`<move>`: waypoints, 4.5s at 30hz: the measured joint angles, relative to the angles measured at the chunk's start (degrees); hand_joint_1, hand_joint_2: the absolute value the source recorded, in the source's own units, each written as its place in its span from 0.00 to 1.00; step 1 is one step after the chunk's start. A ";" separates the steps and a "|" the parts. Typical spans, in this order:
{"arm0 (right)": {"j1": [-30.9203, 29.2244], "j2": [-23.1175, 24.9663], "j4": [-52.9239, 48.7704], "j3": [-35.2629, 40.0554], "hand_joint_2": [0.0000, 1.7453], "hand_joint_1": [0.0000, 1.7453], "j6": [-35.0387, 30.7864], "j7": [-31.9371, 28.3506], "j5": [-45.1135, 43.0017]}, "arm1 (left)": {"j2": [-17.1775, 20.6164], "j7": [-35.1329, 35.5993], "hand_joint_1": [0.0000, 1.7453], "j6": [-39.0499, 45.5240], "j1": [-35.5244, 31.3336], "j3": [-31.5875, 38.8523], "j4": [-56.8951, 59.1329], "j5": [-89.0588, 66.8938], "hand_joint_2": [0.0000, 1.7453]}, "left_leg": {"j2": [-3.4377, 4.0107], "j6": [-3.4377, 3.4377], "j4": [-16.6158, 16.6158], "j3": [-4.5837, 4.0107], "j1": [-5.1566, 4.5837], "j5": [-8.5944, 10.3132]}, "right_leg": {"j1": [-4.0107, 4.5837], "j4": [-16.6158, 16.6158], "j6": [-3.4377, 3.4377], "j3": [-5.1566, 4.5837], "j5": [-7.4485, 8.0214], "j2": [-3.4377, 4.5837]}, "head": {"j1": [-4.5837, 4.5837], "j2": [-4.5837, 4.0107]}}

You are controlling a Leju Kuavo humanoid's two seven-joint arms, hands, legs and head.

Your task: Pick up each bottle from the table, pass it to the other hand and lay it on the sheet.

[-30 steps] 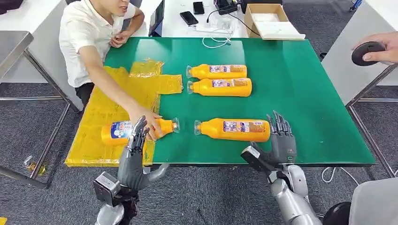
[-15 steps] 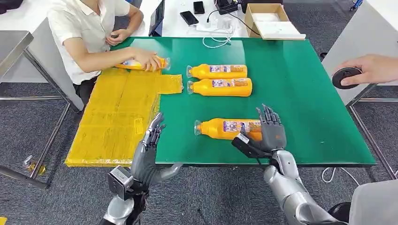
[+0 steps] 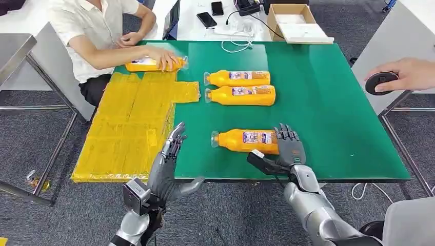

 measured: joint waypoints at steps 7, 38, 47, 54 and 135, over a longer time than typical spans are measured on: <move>-0.32 0.00 0.52 0.70 1.00 0.00 0.11 0.15 0.09 | -0.02 0.07 0.00 -0.02 -0.03 0.00 0.02 0.00 1.00 | 0.01 0.00 0.00 0.01 0.00 0.00 | 0.00 0.00 0.00 0.00 0.00 0.00 | 0.00 0.00; -2.53 -2.51 2.10 1.16 1.00 0.95 8.75 6.39 3.85 | 0.13 -0.59 0.00 -2.99 -0.46 -0.28 -1.38 2.03 1.00 | -0.01 0.02 0.01 0.55 -0.01 -0.05 | -0.01 -0.07 0.01 0.33 -0.05 -0.01 | 0.00 0.00; -3.33 -4.37 2.67 1.35 1.00 0.99 13.49 11.08 5.35 | 0.13 -0.15 0.00 -4.68 -0.99 -0.26 -0.98 3.04 1.00 | -0.08 0.20 -0.01 1.30 -0.01 -0.27 | -0.01 -0.35 0.23 0.79 -0.26 -0.02 | 0.02 0.00; -3.37 -5.16 2.82 1.35 1.00 0.99 15.06 11.63 5.25 | 0.13 0.13 0.00 -5.25 -1.15 -0.22 -0.83 3.34 1.00 | -0.08 0.31 -0.01 1.53 -0.01 -0.37 | 0.00 -0.51 0.31 1.11 -0.28 -0.01 | 0.02 0.00; 15.60 14.78 -21.31 21.55 1.00 0.95 4.55 -28.30 -35.23 | -0.76 10.54 0.00 -1.64 4.24 2.25 -2.47 20.33 1.00 | -0.03 0.22 -0.01 0.33 0.11 -0.42 | 0.06 -0.36 0.32 0.56 -0.30 0.02 | 0.00 0.00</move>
